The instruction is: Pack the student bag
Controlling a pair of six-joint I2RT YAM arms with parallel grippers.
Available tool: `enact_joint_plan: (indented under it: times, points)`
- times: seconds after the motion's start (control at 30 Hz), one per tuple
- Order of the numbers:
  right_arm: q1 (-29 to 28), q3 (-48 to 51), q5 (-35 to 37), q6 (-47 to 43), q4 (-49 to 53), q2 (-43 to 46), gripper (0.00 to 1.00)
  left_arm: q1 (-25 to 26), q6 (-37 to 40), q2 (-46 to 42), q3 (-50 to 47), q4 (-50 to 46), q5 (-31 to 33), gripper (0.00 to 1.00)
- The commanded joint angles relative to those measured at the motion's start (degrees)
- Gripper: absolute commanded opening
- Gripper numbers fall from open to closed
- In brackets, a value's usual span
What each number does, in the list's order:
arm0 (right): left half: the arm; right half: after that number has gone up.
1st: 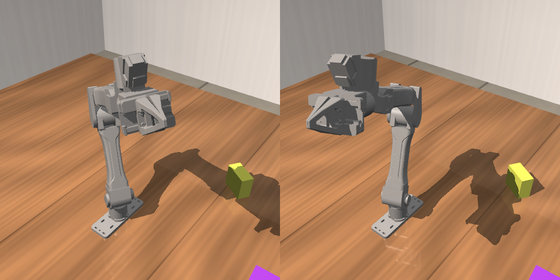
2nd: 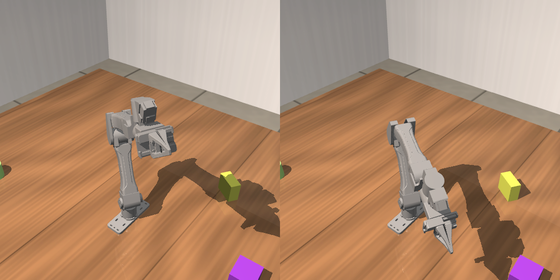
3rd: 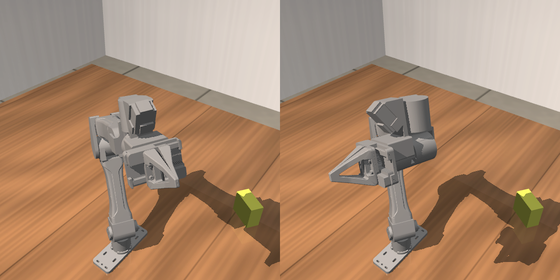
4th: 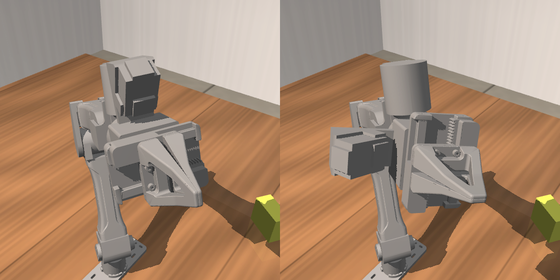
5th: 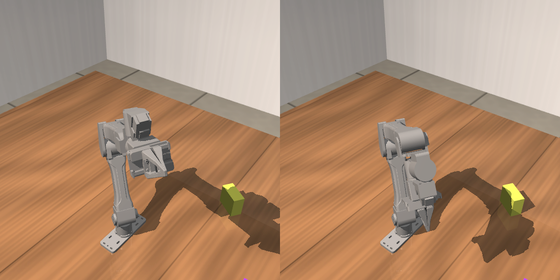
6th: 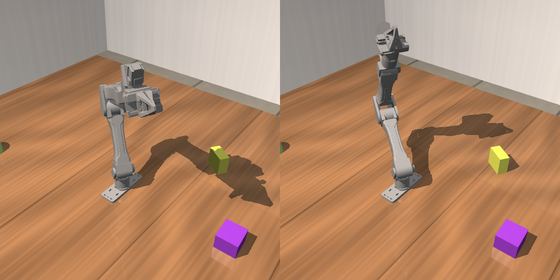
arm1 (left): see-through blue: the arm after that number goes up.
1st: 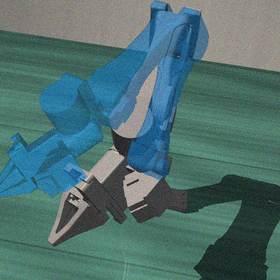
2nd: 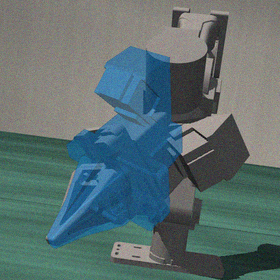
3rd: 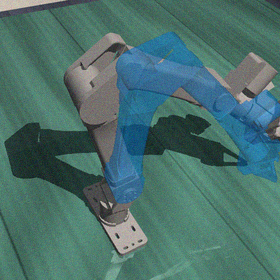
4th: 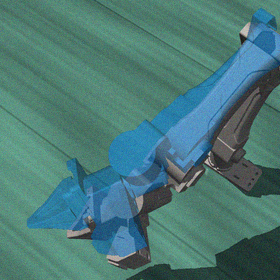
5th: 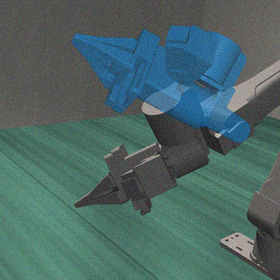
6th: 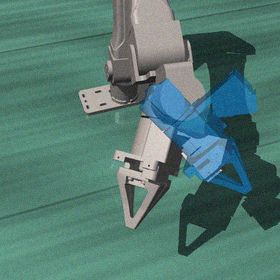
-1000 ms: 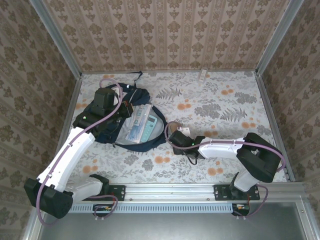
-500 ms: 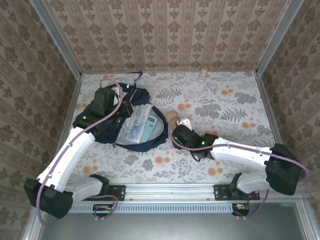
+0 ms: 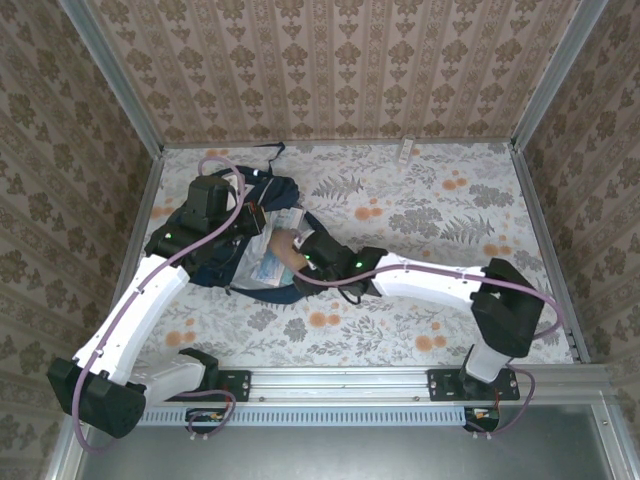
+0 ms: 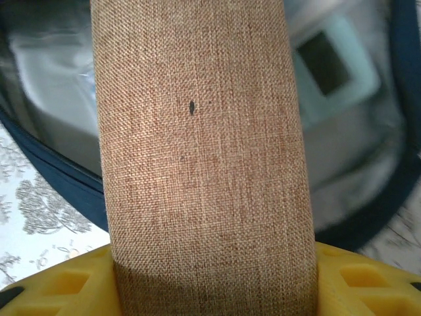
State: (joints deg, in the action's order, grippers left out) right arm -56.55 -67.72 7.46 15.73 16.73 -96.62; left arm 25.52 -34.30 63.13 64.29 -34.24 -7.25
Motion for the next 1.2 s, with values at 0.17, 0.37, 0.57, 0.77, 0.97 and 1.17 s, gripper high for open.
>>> enact_joint_plan:
  times: [0.17,0.37,0.57,0.77,0.97,1.17]
  points:
    - [-3.16,-10.86,-5.70,-5.82,-1.44,-9.93,0.38,0.23,0.47,-1.77,3.32,1.90,1.13,0.00]
    - [-4.68,-16.04,-6.74,-8.45,-1.14,-16.00,0.38,0.30,0.25,-1.61,3.14,2.09,0.80,0.00]
    - [-4.79,-20.25,-6.86,-10.14,-0.43,-20.09,0.39,2.25,-0.06,-1.43,2.77,2.37,0.74,0.00]
    - [-4.75,-23.28,-4.13,-10.98,0.55,-21.91,0.62,2.52,-0.07,-1.43,2.61,2.25,0.96,0.00]
    - [-4.33,-18.81,2.80,-9.49,-0.43,-18.08,0.75,2.52,0.20,-1.66,2.30,2.14,1.67,0.00]
    - [-2.17,-13.79,2.94,-5.49,-1.88,-14.11,0.76,2.52,-0.06,-1.04,2.01,2.95,1.27,0.00]
